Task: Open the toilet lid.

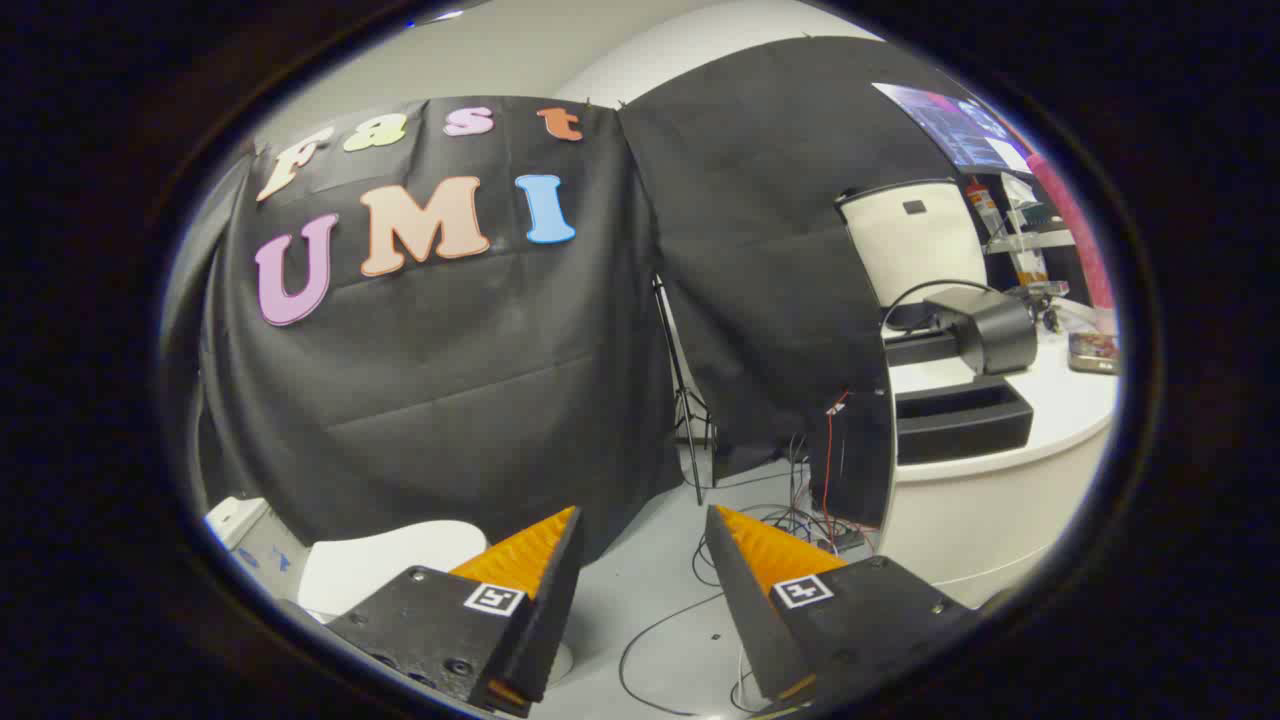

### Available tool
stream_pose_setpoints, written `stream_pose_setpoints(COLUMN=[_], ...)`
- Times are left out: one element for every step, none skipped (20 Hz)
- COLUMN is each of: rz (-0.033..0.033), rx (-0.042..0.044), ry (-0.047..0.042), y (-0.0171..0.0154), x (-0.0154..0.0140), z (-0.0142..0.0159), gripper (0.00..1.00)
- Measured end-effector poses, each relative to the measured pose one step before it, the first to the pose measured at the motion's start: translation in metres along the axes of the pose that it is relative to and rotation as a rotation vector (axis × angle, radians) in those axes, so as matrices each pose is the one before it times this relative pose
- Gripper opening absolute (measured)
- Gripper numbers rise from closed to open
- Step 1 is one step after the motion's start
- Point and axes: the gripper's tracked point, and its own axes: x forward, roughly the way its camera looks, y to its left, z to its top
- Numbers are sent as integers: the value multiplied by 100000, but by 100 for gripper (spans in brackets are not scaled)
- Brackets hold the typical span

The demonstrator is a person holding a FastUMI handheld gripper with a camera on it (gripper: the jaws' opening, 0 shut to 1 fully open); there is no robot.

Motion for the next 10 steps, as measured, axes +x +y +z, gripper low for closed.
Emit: stream_pose_setpoints(rz=[-16,-201,-219,23,293,455,403,859,1926,2384], rx=[1108,1097,837,824,879,990,932,1063,1533,1205], ry=[1384,1537,1093,928,968,848,541,360,1085,1142], y=[-28,-7,-47,8,110,136,106,176,346,412], x=[205,286,255,251,312,272,352,431,486,521], z=[-372,-290,-289,-195,-286,-201,-179,-118,-306,-228], gripper=[76,76,76,76,76,76,76,76,76,75])
